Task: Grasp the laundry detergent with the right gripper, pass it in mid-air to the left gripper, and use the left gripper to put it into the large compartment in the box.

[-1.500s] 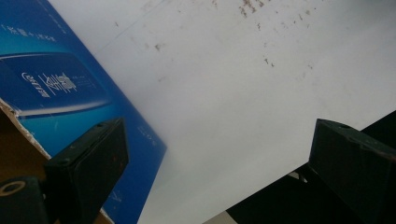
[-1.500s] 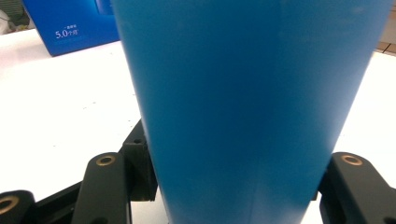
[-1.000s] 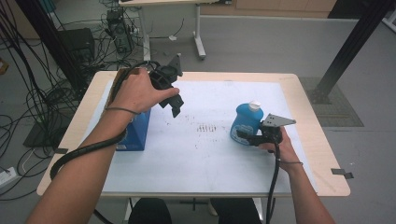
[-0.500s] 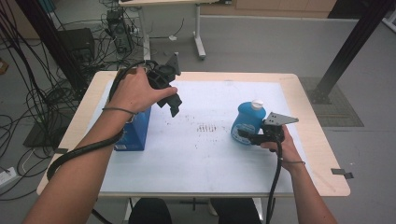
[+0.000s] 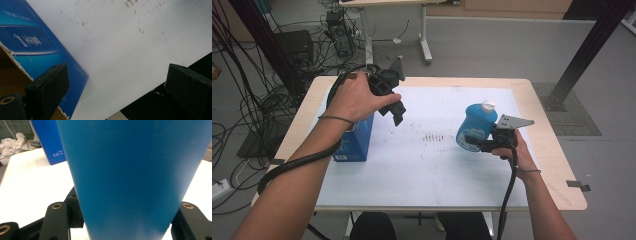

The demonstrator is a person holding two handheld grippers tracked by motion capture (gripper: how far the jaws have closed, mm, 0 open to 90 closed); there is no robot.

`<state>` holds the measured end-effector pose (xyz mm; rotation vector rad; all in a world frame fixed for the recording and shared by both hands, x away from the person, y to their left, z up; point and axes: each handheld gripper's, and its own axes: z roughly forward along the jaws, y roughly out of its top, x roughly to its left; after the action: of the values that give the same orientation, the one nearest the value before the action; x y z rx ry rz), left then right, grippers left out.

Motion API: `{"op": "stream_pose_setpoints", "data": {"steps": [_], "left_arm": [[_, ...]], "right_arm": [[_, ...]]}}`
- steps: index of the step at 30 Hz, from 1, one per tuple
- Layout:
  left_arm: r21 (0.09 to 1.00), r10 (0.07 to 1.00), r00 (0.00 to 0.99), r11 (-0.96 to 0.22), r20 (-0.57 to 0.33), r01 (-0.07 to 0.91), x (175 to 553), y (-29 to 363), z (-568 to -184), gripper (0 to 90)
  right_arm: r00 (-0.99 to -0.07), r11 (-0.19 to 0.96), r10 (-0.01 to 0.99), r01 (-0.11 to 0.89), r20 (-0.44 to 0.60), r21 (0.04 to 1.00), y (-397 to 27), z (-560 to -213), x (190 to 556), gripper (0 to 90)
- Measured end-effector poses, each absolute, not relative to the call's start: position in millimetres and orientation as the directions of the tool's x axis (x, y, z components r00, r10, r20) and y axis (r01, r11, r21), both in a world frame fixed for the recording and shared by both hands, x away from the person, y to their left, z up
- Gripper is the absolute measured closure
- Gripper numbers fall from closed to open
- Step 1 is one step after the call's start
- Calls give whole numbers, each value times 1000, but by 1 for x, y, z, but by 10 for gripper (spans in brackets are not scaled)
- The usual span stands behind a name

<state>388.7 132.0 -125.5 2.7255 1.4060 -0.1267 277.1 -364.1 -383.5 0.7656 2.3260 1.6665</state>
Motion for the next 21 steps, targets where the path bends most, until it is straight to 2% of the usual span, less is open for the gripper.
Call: {"op": "stream_pose_setpoints", "data": {"steps": [13, 21], "left_arm": [[69, 775, 622, -619, -114, 783, 375, 135, -107, 54], [65, 718, 685, -683, -121, 727, 366, 125, -101, 54]], "right_arm": [[-886, 242, 433, 291, 165, 926, -357, -366, 283, 413], [-909, 253, 374, 291, 184, 923, -348, -358, 291, 413]]}}
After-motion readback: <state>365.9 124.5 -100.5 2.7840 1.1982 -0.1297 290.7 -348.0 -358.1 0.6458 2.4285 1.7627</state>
